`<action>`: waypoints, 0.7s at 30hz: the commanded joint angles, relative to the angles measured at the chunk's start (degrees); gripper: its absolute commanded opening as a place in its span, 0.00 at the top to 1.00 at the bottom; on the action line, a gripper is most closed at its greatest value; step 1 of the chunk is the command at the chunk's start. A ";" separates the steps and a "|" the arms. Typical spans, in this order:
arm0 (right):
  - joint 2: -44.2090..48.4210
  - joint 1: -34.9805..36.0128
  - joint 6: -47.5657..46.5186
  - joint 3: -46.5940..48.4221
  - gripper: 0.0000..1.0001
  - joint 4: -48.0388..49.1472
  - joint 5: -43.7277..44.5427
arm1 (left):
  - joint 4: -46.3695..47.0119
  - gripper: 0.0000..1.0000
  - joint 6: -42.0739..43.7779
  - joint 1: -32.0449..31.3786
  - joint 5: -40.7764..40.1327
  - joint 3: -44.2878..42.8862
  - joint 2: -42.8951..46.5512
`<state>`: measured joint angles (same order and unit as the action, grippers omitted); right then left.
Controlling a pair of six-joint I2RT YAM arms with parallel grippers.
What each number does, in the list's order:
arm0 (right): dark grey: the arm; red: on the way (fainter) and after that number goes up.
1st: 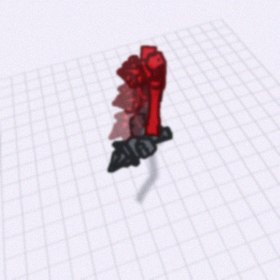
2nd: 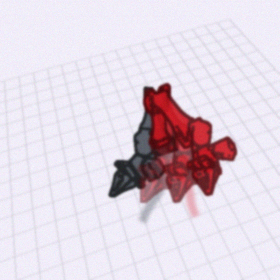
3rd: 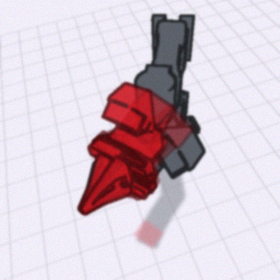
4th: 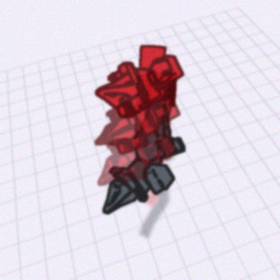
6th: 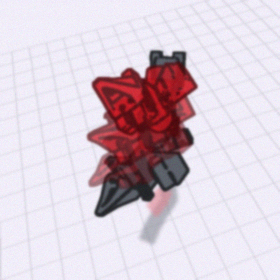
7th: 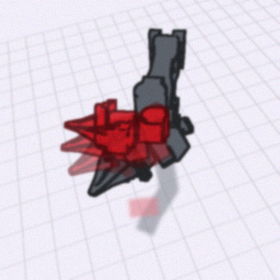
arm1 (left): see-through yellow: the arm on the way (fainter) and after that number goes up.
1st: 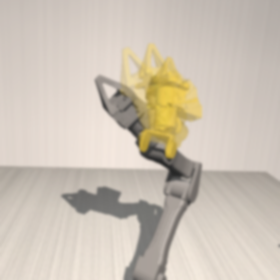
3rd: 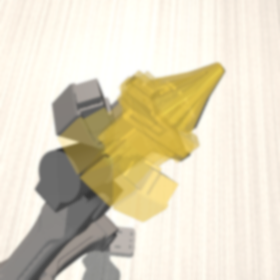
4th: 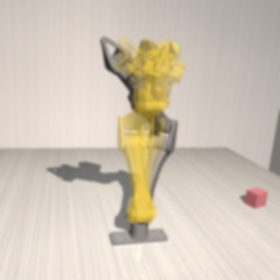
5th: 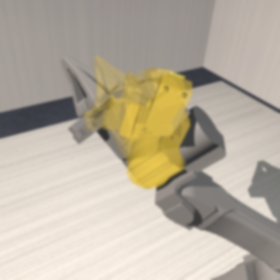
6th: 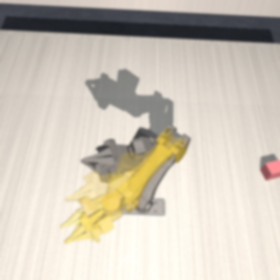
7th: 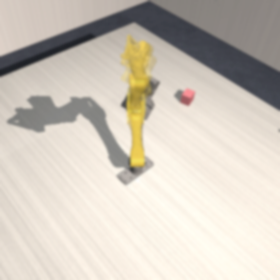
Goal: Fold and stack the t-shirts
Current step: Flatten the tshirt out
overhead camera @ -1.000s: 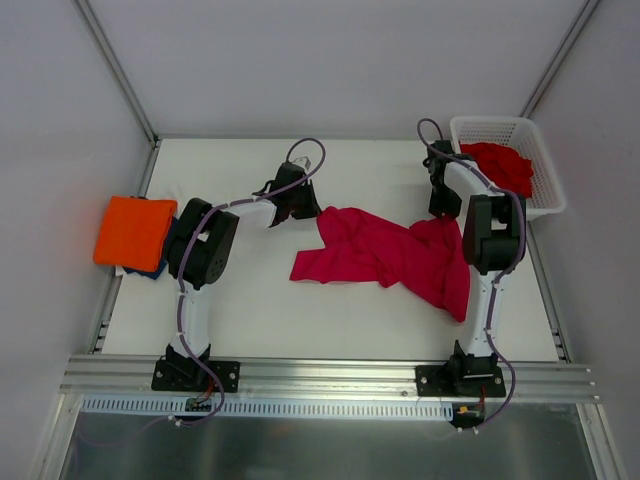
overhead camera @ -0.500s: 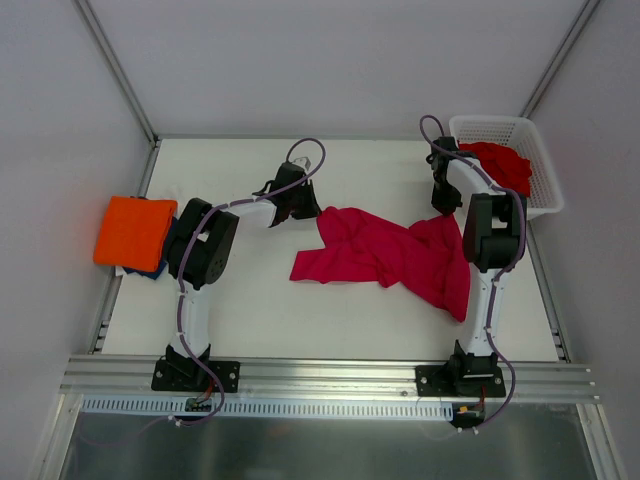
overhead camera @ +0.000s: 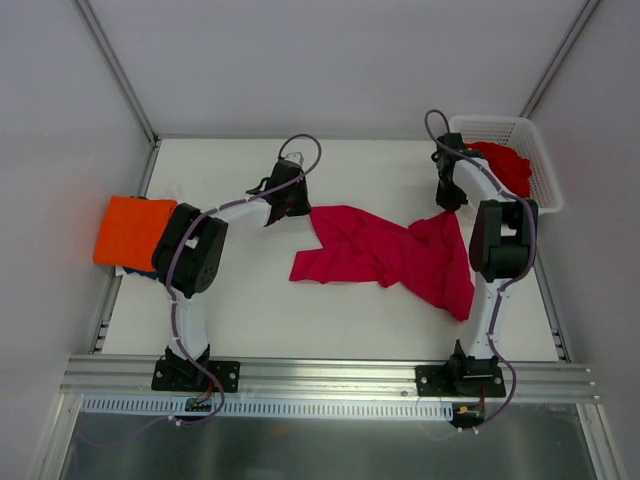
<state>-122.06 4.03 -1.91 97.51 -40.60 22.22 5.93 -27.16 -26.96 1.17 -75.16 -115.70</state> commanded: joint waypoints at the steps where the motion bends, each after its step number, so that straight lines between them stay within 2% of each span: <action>1: 12.88 1.94 -1.69 1.10 0.99 -0.18 1.51 | -2.50 1.00 3.25 -0.20 -6.79 1.32 10.74; 9: 22.03 6.77 -1.95 3.92 1.00 -4.66 4.05 | -5.41 1.00 4.04 -0.20 -7.84 3.77 20.06; 13: 30.46 9.15 -2.31 1.45 1.00 -3.44 5.12 | -5.58 1.00 5.71 -0.46 -10.22 6.25 29.10; 18: 39.17 9.33 -2.92 6.54 1.00 -6.95 4.06 | -12.08 1.00 8.08 -0.64 -13.03 4.41 38.60; 21: 43.90 9.50 -3.19 7.86 1.00 -7.13 3.01 | -15.06 1.00 8.44 -1.51 -15.14 4.14 48.51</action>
<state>-84.23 13.34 -3.66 102.00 -46.26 24.91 -6.90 -20.82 -27.46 -10.04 -69.01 -76.51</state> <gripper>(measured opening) 0.012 0.009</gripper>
